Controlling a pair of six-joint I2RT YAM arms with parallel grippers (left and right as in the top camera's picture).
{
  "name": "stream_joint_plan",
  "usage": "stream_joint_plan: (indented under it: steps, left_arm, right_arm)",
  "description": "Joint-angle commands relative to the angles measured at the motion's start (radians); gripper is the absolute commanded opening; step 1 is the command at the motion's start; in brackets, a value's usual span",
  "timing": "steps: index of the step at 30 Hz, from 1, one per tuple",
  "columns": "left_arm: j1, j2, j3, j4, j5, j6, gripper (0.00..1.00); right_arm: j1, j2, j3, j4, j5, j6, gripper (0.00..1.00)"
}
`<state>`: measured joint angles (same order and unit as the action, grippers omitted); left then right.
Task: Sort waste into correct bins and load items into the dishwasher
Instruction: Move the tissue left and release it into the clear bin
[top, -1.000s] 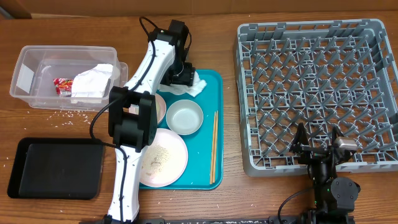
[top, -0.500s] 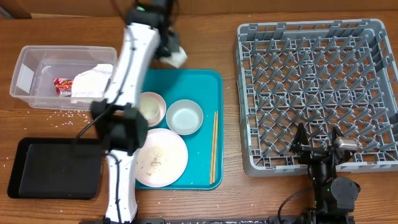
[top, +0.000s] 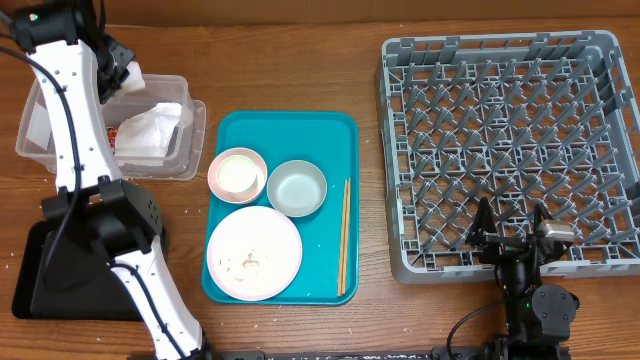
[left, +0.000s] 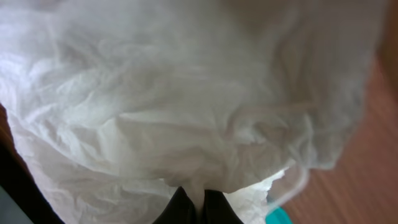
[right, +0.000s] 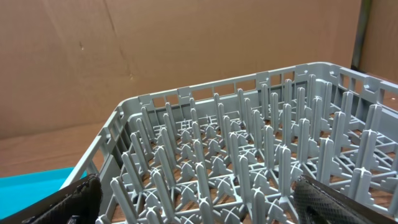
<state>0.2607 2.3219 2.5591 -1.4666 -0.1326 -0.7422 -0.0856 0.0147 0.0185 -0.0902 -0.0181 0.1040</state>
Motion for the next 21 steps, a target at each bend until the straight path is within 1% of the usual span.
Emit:
stream_joint_plan:
  steps: [1, 4, 5, 6, 7, 8, 9, 10, 12, 13, 19, 21]
  left_arm:
    - [0.022, 0.075, -0.005, -0.026, 0.029, -0.029, 0.05]
    - [0.042, 0.108, -0.005, -0.066, 0.018, -0.038, 0.04]
    - [0.045, 0.113, -0.005, -0.067, 0.018, -0.040, 0.08]
    - [0.051, 0.121, -0.005, -0.066, 0.019, -0.040, 0.30]
    - [0.054, 0.126, -0.005, -0.066, 0.018, -0.040, 0.59]
    - [0.056, 0.129, -0.005, -0.066, 0.018, -0.035, 0.70]
    - [0.056, 0.130, -0.005, -0.066, 0.018, -0.024, 0.73]
    - [0.055, 0.130, -0.005, -0.066, 0.018, -0.004, 0.79]
    - [0.055, 0.124, -0.003, -0.074, 0.036, 0.050, 0.87]
    - [0.055, 0.122, -0.003, -0.079, 0.047, 0.066, 0.88]
    - [0.066, 0.006, -0.003, -0.084, 0.197, 0.091, 0.89]
    - [0.071, -0.068, -0.003, -0.090, 0.245, 0.105, 0.88]
  right_arm:
    - [-0.006, -0.010, -0.010, 0.006, 0.009, -0.004, 1.00]
    - [-0.006, -0.010, -0.010, 0.006, 0.009, -0.003, 1.00]
    - [-0.006, -0.010, -0.010, 0.006, 0.009, -0.003, 1.00]
    - [-0.006, -0.010, -0.010, 0.006, 0.009, -0.004, 1.00]
    - [-0.006, -0.010, -0.010, 0.006, 0.009, -0.003, 1.00]
    - [-0.006, -0.010, -0.010, 0.006, 0.009, -0.003, 1.00]
    - [-0.006, -0.010, -0.010, 0.006, 0.009, -0.004, 1.00]
    - [-0.006, -0.010, -0.010, 0.006, 0.009, -0.003, 1.00]
    - [-0.006, -0.010, -0.010, 0.006, 0.009, -0.004, 1.00]
    - [-0.006, -0.010, -0.010, 0.006, 0.009, -0.004, 1.00]
    - [-0.006, -0.010, -0.010, 0.006, 0.009, -0.003, 1.00]
    - [-0.006, -0.010, -0.010, 0.006, 0.008, -0.003, 1.00]
